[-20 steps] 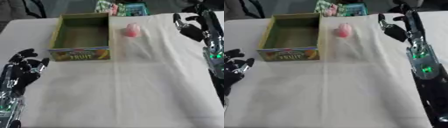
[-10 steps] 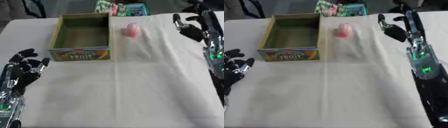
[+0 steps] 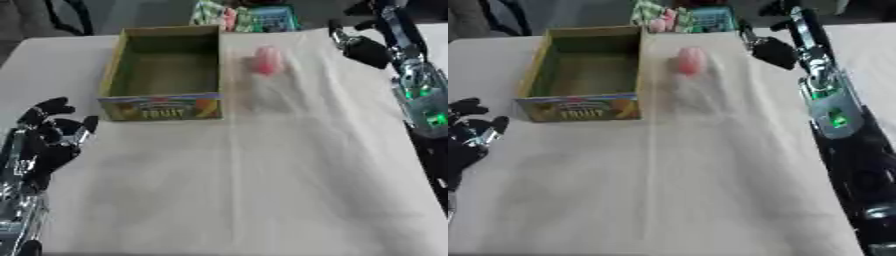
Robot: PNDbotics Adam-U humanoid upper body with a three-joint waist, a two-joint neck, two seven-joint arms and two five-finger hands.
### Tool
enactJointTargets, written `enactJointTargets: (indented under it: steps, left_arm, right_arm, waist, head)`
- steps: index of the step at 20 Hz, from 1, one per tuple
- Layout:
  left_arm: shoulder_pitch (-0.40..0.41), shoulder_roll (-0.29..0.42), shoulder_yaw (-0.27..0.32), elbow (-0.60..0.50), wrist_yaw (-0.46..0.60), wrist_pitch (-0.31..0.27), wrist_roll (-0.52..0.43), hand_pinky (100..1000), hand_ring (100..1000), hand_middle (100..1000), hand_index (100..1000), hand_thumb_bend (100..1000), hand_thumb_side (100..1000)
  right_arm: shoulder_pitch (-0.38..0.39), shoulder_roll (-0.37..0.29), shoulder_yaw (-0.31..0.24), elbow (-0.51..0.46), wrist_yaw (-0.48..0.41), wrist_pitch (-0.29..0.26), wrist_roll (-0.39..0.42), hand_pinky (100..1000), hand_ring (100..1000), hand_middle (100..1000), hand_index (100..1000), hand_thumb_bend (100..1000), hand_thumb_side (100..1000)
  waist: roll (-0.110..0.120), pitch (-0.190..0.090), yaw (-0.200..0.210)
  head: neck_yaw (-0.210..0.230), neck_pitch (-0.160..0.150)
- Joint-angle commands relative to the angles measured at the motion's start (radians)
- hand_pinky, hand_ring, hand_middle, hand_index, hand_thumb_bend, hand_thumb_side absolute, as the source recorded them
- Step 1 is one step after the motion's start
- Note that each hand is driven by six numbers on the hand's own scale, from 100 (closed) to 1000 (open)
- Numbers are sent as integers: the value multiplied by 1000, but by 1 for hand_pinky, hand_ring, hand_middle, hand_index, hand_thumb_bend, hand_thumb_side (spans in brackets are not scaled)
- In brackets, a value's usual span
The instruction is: Pick up objects on the table and place them in the box.
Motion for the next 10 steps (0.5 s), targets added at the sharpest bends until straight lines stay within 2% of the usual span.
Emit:
enactJointTargets:
  steps: [1,5,10]
  left_arm:
    - [-9,14,3,-20,2,0,-2,576,541,600,738,542,100]
    - [-11,12,-2,-20,3,0,-6,576,541,600,738,542,100]
    - [-16,10,-8,-21,4,1,-13,576,541,600,738,543,100]
  right_arm:
    - [-69,13,5,98,51,-13,21,735,840,701,928,238,440]
    - [-149,81,-9,247,138,-18,23,738,843,711,926,234,463]
    - [-204,177,-50,392,262,-4,4,745,853,733,933,231,484]
  waist:
    - [2,-19,3]
    - [6,-18,8]
    - [11,-16,19]
  head:
    - [-6,2]
    - [-15,3]
    - [-27,-2]
